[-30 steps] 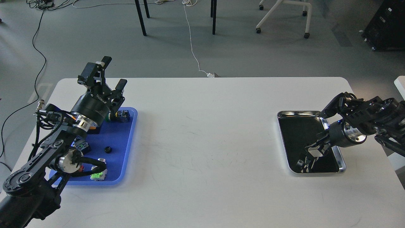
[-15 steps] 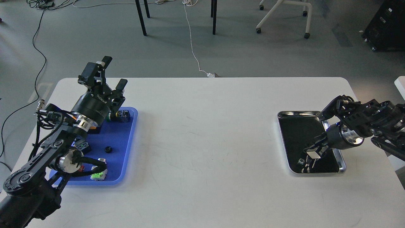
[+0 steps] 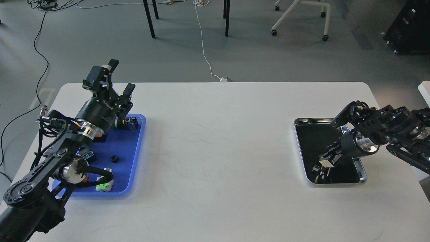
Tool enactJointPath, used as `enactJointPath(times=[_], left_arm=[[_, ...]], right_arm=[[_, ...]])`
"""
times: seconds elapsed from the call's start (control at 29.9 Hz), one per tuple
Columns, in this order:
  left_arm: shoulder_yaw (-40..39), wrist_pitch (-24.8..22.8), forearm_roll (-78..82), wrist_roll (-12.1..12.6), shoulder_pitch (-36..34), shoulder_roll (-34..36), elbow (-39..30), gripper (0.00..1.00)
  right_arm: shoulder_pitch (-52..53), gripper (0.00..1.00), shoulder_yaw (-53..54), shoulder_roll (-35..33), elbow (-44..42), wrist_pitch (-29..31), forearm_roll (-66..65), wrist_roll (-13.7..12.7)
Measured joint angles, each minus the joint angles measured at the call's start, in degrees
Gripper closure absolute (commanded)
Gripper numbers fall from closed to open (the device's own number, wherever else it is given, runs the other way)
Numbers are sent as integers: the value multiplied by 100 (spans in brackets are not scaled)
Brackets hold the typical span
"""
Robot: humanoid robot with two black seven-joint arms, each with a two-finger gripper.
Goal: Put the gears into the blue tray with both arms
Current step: 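Reach the right gripper into the metal tray and grasp another black part, then carry the black part to the table center and release it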
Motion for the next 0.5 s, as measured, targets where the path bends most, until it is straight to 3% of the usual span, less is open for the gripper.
enactJointPath(times=[0.5], left_arm=[[3, 0, -4, 6, -11, -1, 3, 2]], right_arm=[[488, 82, 37, -142, 402, 1, 246, 5]])
